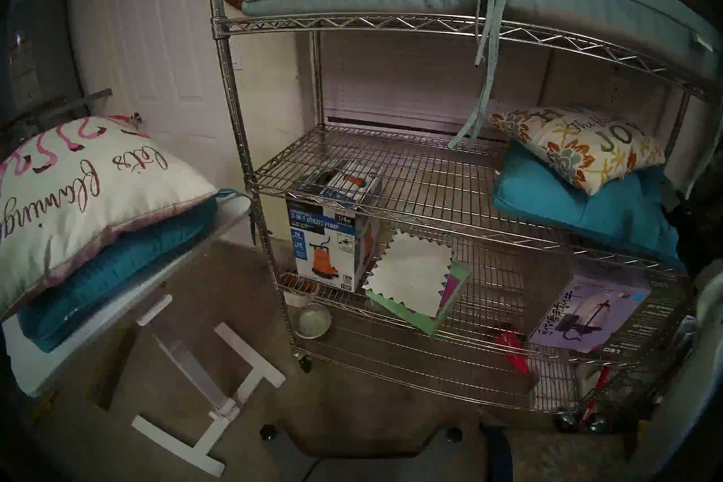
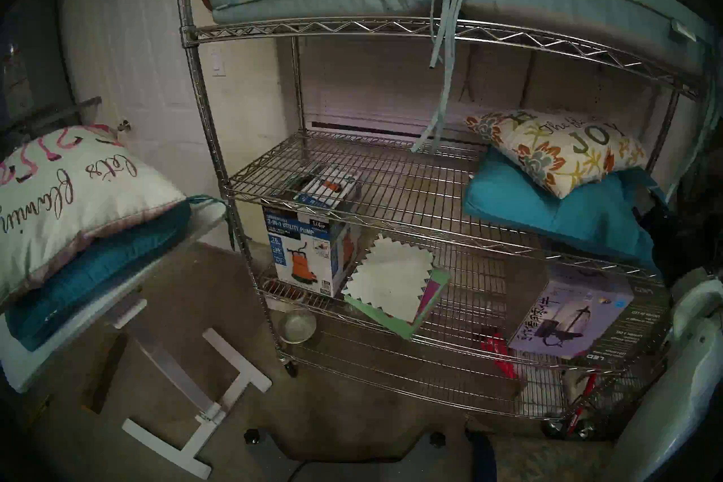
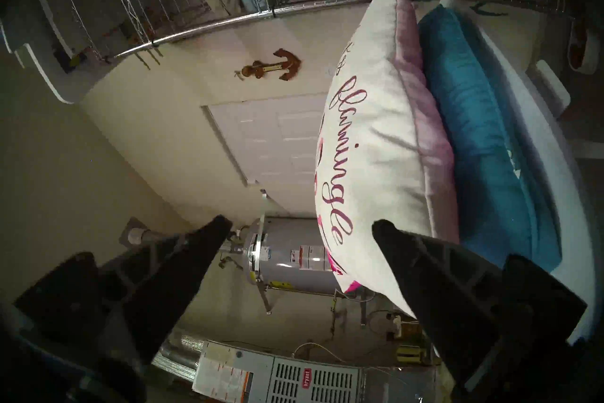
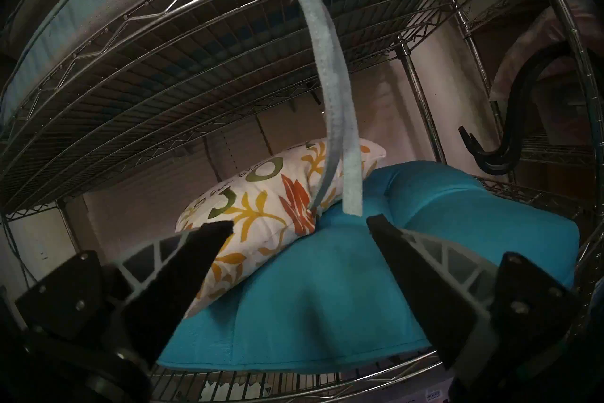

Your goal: Put cushion on the shelf

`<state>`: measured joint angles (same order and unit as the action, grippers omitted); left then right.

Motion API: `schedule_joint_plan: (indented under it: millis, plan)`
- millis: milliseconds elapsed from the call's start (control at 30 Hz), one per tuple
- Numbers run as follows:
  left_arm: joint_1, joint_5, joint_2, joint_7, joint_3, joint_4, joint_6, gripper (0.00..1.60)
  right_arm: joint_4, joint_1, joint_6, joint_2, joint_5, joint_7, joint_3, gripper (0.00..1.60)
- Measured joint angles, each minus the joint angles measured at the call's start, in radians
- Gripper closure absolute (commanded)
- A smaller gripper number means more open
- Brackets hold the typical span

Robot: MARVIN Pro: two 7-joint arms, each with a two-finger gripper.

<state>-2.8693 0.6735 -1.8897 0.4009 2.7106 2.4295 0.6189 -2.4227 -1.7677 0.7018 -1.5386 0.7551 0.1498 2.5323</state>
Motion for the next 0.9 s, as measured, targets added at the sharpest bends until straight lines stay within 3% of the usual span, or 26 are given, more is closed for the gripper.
schedule_joint_plan:
  millis: [467, 900]
  plan:
    - [0.0, -0.02, -0.079, -0.104, -0.015, 0.0, 0.059, 0.0, 0.0, 0.0, 0.0, 0.0, 0.0, 0.0, -0.002, 0.0]
    - [0.0, -0.063, -0.105, -0.222, -0.001, 0.0, 0.022, 0.0, 0.0, 0.0, 0.0, 0.0, -0.001, 0.0, -0.004, 0.0]
